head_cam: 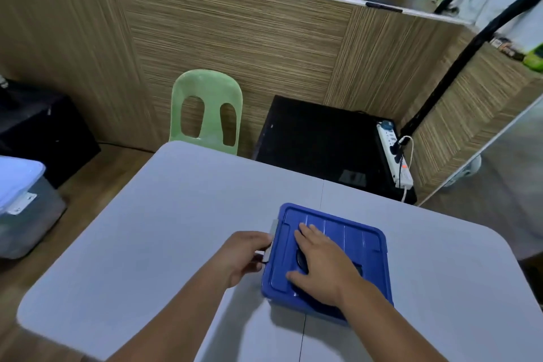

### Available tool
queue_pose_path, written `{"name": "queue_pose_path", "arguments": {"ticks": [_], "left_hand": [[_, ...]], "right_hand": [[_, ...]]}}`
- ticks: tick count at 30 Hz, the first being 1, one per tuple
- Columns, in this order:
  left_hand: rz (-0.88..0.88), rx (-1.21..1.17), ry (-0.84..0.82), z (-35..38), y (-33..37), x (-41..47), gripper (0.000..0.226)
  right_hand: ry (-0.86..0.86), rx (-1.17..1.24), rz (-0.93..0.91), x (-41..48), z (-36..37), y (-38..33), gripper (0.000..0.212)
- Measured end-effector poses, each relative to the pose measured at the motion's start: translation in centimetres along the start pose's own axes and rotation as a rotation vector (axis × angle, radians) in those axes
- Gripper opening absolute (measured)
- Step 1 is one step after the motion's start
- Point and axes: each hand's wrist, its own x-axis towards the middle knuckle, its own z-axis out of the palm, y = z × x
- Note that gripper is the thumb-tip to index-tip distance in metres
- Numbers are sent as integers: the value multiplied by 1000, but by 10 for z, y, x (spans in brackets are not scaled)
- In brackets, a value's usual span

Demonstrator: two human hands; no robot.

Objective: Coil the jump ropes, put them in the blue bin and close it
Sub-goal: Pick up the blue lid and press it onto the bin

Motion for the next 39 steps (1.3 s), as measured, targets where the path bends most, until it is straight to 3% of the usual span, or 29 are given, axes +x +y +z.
{"name": "queue_pose_path", "arguments": {"ticks": [9,16,19,21,25,31,39], "left_hand": [[101,157,63,7,-1,5,24],[191,303,185,19,-7,6,41],[255,429,249,19,-5,6,26],[300,647,307,22,-2,0,15],[462,872,372,32,3,-7,51],[685,1086,238,67,20,-11,56],[813,1346,-27,137,22,-3,76]], "right_hand": [[-4,-6,6,0,2,-2,92],[-1,-3,1,1,5,-3,93],[7,-4,-5,2,5,-3,93],[17,-1,-14,1,3,-3,93],[91,100,-6,-7,-1,9,87],[234,240,149,-39,-5,58,73],[467,551,385,-77,9,115,45]]}}
